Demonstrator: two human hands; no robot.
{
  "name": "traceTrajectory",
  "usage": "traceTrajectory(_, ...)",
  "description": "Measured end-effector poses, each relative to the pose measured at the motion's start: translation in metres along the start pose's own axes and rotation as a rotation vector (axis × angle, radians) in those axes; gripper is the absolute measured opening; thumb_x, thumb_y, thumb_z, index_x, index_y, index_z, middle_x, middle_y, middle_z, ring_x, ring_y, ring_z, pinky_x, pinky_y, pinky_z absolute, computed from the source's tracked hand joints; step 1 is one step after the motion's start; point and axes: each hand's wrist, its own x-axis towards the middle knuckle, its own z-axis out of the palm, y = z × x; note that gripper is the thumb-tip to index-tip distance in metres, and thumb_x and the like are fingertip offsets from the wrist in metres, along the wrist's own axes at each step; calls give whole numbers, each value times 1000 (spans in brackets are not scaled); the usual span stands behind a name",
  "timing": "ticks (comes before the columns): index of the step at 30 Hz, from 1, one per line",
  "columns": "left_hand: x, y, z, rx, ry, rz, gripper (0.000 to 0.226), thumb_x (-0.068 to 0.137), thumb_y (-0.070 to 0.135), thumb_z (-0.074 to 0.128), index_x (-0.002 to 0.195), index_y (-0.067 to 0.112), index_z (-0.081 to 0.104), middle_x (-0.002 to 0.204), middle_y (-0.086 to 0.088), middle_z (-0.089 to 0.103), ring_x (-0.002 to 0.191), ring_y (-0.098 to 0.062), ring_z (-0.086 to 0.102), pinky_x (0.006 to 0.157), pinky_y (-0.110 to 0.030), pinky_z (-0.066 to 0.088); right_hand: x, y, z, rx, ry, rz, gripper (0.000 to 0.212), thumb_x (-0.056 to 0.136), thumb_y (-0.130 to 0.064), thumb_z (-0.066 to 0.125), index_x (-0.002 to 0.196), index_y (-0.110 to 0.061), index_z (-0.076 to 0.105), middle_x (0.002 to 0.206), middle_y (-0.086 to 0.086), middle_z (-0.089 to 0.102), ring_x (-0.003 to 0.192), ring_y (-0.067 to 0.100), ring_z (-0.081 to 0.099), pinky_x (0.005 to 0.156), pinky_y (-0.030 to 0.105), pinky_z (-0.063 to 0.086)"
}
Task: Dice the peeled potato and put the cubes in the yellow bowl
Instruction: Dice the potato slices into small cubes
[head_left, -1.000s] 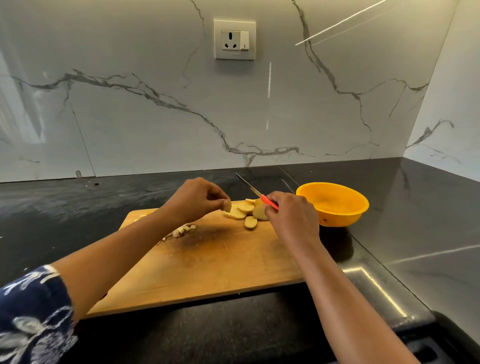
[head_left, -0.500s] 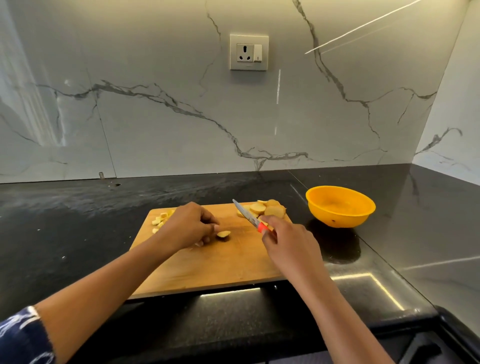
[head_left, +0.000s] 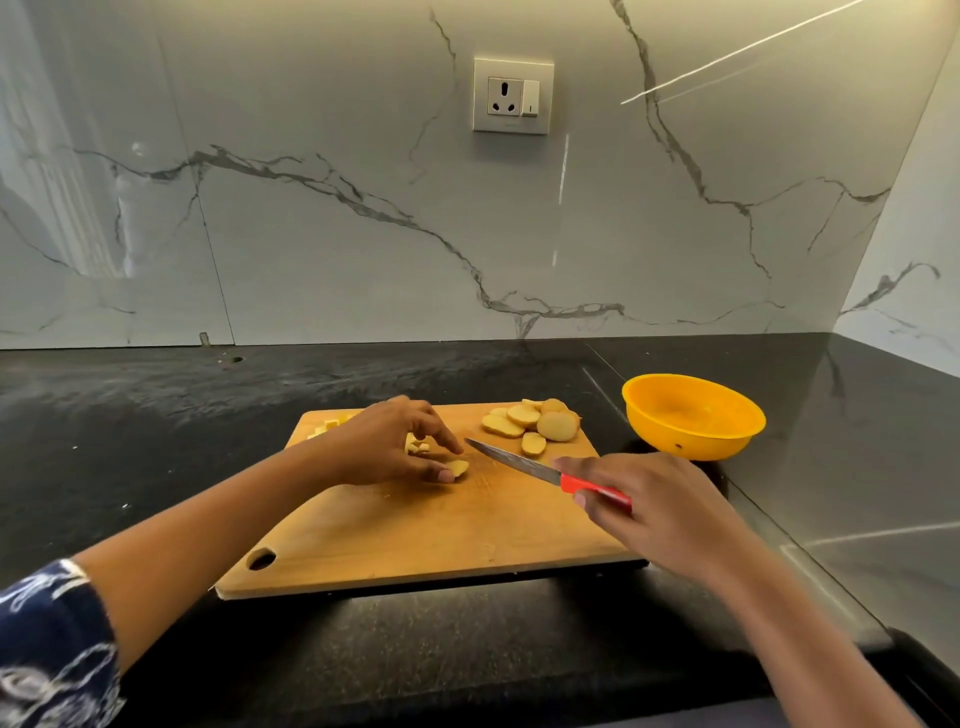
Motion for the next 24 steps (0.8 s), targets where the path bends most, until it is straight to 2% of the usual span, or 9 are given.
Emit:
traceTrajectory(3, 3, -4, -1, -86, -39, 43, 27, 77, 40, 70, 102, 33, 69, 108, 16, 57, 102, -3, 49, 88, -23, 44, 5, 12, 4, -48, 13, -102, 40, 87, -35, 52, 126, -33, 61, 75, -16, 67, 51, -5, 37, 48, 8, 18)
traceTrajectory(6, 4, -5, 0, -119, -47, 62, 29, 66, 56, 64, 91, 42, 66, 105, 20, 56, 101, -1, 49, 87, -22, 44, 12, 16, 6, -61, -20, -193, 41, 90, -36, 41, 125, -32, 62, 68, -15, 62, 52, 1, 47, 41, 15, 26)
traceTrajectory(9, 7, -10, 1, -150, -38, 67, 32, 61, 60, 66, 87, 42, 68, 106, 21, 56, 103, -1, 49, 90, -25, 45, 18, 14, 7, -80, -28, -238, 41, 91, -35, 39, 125, -33, 61, 66, -14, 59, 51, 3, 50, 42, 12, 19)
traceTrajectory(11, 10, -13, 1, -187, -40, 54, 35, 57, 63, 67, 86, 43, 69, 107, 23, 55, 103, 3, 47, 91, -24, 43, 19, 15, 6, -80, -19, -257, 40, 92, -34, 40, 127, -33, 59, 65, -14, 58, 51, 3, 50, 42, 13, 20)
traceTrajectory(14, 14, -15, 1, -186, -57, 80, 33, 60, 59, 68, 88, 41, 69, 109, 22, 55, 105, 4, 44, 91, -21, 40, 20, 14, 4, -104, -12, -275, 39, 91, -33, 41, 126, -35, 60, 65, -14, 58, 50, 3, 49, 43, 11, 14)
traceTrajectory(18, 19, -17, 1, -172, -103, 113, 22, 73, 39, 74, 94, 36, 71, 112, 21, 53, 108, 7, 41, 92, -18, 36, 25, 10, 7, -145, -37, -303, 41, 90, -33, 39, 124, -34, 62, 62, -16, 54, 47, 0, 42, 46, 7, 7)
traceTrajectory(21, 20, -19, 1, -165, -113, 113, 21, 74, 38, 74, 95, 36, 71, 112, 23, 52, 108, 8, 40, 94, -20, 36, 29, 10, 10, -168, -36, -321, 41, 90, -34, 39, 123, -35, 63, 62, -17, 54, 49, -2, 32, 45, 7, 7)
traceTrajectory(24, 21, -19, 1, -176, -114, 111, 23, 74, 38, 73, 97, 34, 72, 113, 22, 52, 108, 7, 40, 93, -20, 36, 31, 10, 9, -164, -43, -332, 41, 89, -33, 39, 122, -34, 64, 63, -17, 55, 52, -4, 30, 45, 6, 7)
